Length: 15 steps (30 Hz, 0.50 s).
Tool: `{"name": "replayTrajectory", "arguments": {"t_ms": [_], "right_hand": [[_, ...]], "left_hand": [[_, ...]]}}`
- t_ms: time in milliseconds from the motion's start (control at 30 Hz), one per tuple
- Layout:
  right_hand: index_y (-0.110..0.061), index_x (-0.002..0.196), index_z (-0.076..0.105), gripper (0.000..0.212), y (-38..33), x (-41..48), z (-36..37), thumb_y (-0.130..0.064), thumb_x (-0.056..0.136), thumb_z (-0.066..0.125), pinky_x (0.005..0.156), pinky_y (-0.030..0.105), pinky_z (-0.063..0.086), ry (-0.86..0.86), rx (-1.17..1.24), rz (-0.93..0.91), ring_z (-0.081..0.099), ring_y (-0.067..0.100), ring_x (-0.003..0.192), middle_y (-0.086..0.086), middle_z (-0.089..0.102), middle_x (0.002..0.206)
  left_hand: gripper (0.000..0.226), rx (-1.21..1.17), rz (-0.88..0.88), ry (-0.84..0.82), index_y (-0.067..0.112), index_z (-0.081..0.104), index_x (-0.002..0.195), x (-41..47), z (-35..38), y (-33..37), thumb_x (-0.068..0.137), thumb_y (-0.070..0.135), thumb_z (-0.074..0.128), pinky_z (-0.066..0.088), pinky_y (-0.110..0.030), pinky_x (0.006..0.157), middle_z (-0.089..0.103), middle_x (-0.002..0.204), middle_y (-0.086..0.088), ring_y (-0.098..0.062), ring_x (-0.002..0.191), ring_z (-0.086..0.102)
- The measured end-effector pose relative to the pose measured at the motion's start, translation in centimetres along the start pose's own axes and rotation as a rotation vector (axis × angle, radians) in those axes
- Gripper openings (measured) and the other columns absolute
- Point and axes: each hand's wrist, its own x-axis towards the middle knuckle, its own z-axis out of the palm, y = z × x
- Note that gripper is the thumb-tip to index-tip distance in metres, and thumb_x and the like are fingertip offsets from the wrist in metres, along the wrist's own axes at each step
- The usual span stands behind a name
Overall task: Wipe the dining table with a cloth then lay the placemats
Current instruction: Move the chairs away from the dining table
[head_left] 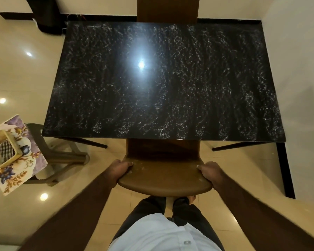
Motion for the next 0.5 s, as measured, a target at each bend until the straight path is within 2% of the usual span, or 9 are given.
{"name": "replayTrajectory", "arguments": {"t_ms": [67, 100, 167, 200, 267, 333, 400, 467, 500], "right_hand": [[-0.019, 0.172, 0.036, 0.079, -0.7, -1.0, 0.0, -0.053, 0.108, 0.068, 0.116, 0.053, 0.050, 0.068, -0.370, -0.212, 0.053, 0.041, 0.149, 0.015, 0.049, 0.168], [-0.026, 0.174, 0.031, 0.086, -0.9, -1.8, 0.2, -0.066, 0.105, 0.063, 0.122, 0.055, 0.045, 0.096, -0.564, -0.332, 0.043, 0.039, 0.157, 0.010, 0.041, 0.175], [-0.035, 0.174, 0.029, 0.095, -0.8, -3.5, 1.2, -0.087, 0.097, 0.049, 0.130, 0.056, 0.036, 0.082, -0.798, -0.543, 0.031, 0.033, 0.163, 0.001, 0.031, 0.180], [-0.038, 0.173, 0.029, 0.100, -0.6, -4.4, 1.8, -0.095, 0.092, 0.042, 0.131, 0.055, 0.034, 0.039, -0.861, -0.617, 0.028, 0.031, 0.164, -0.002, 0.031, 0.180], [-0.039, 0.171, 0.032, 0.107, -0.1, -5.9, 2.9, -0.102, 0.084, 0.031, 0.130, 0.054, 0.032, -0.036, -0.975, -0.701, 0.029, 0.029, 0.162, -0.004, 0.035, 0.178], [-0.038, 0.171, 0.032, 0.113, 0.2, -6.6, 3.5, -0.107, 0.082, 0.025, 0.130, 0.052, 0.030, -0.068, -1.044, -0.735, 0.031, 0.028, 0.160, -0.005, 0.037, 0.177], [-0.037, 0.173, 0.029, 0.132, 0.2, -6.7, 3.4, -0.119, 0.069, 0.024, 0.130, 0.050, 0.029, -0.096, -1.071, -0.728, 0.033, 0.029, 0.159, -0.004, 0.036, 0.177], [-0.036, 0.175, 0.024, 0.142, 0.5, -6.3, 3.2, -0.122, 0.061, 0.032, 0.131, 0.051, 0.028, -0.114, -1.126, -0.722, 0.032, 0.032, 0.159, -0.003, 0.034, 0.178], [-0.036, 0.175, 0.021, 0.138, 0.8, -6.1, 3.2, -0.117, 0.066, 0.039, 0.132, 0.053, 0.026, -0.123, -1.156, -0.719, 0.030, 0.034, 0.161, -0.001, 0.031, 0.180]], "left_hand": [[0.088, 0.231, 0.204, -0.010, 0.019, 0.031, 0.170, -1.1, -0.1, 0.7, 0.102, 0.053, 0.076, 0.060, -0.044, 0.094, 0.056, 0.155, -0.014, -0.030, 0.126, 0.065], [0.102, 0.418, 0.345, -0.015, 0.022, 0.024, 0.174, -1.8, -0.1, 0.8, 0.098, 0.066, 0.075, 0.055, -0.047, 0.107, 0.042, 0.170, -0.011, -0.033, 0.145, 0.054], [0.126, 0.818, 0.585, -0.031, 0.026, 0.010, 0.178, -3.0, 0.2, 0.7, 0.085, 0.096, 0.058, 0.025, -0.059, 0.135, 0.010, 0.187, -0.001, -0.030, 0.170, 0.019], [0.136, 0.979, 0.666, -0.053, 0.028, 0.005, 0.179, -3.6, 0.5, 0.6, 0.077, 0.108, 0.046, 0.008, -0.059, 0.137, -0.002, 0.187, 0.004, -0.026, 0.173, 0.004], [0.146, 1.197, 0.743, -0.117, 0.030, -0.002, 0.178, -4.6, 1.4, 0.2, 0.067, 0.117, 0.034, -0.010, -0.055, 0.133, -0.013, 0.186, 0.006, -0.023, 0.172, -0.011], [0.141, 1.350, 0.757, -0.155, 0.030, -0.005, 0.178, -5.0, 2.5, -0.5, 0.073, 0.111, 0.043, -0.015, -0.059, 0.134, -0.015, 0.186, 0.004, -0.026, 0.172, -0.015], [0.127, 1.470, 0.752, -0.120, 0.030, -0.004, 0.178, -5.2, 3.5, -0.8, 0.087, 0.093, 0.057, -0.011, -0.065, 0.135, -0.010, 0.187, 0.000, -0.029, 0.173, -0.009], [0.111, 1.516, 0.747, -0.076, 0.030, 0.001, 0.178, -5.2, 4.2, -0.7, 0.097, 0.072, 0.064, -0.005, -0.066, 0.136, 0.001, 0.188, -0.001, -0.030, 0.173, 0.002], [0.105, 1.514, 0.751, -0.065, 0.031, 0.004, 0.178, -5.2, 4.3, -0.7, 0.099, 0.063, 0.066, -0.003, -0.065, 0.137, 0.006, 0.188, -0.001, -0.030, 0.173, 0.007]]}}
